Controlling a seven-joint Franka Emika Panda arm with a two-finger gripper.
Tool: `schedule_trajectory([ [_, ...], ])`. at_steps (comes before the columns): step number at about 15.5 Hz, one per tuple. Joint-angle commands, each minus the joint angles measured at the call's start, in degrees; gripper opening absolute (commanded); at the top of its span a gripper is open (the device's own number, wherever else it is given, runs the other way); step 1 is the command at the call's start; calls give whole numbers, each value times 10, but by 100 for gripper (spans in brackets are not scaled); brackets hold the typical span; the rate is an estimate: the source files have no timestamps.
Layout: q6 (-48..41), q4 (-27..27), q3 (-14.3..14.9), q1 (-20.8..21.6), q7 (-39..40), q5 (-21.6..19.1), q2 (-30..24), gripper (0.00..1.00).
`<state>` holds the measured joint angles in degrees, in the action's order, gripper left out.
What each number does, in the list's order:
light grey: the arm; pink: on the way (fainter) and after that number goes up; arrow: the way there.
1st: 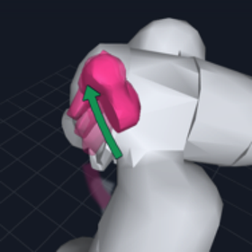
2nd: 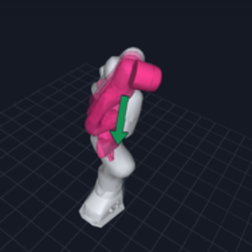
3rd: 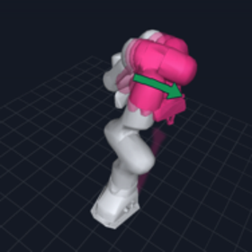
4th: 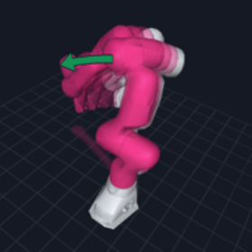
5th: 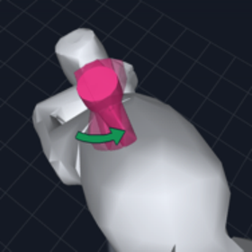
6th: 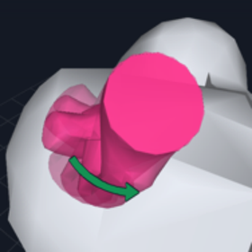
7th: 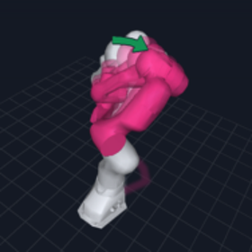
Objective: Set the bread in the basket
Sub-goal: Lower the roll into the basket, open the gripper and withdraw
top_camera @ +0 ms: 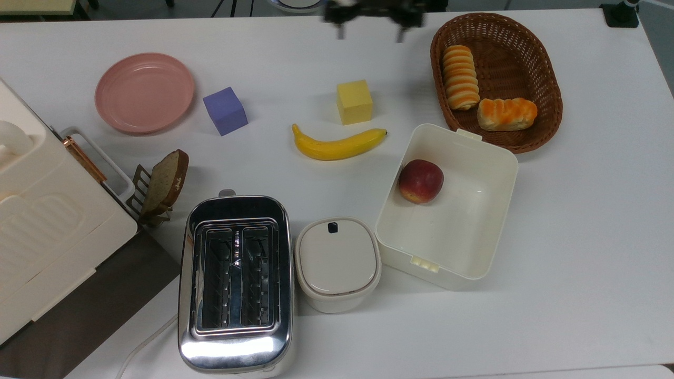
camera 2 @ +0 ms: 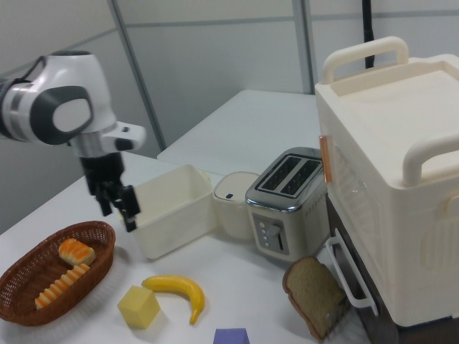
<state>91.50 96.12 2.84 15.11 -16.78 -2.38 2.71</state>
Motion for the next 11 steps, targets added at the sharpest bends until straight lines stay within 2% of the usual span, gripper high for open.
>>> schedule_trajectory([
  [1, -10, 6, -4, -52, 33, 22, -7, 100],
  [5, -9, 6, -4, -97, 97, 27, -3, 100],
  [7, -1, 5, -3, -114, 98, 24, -3, 100],
  [11, 9, -1, -4, -118, 90, 21, 1, 100],
])
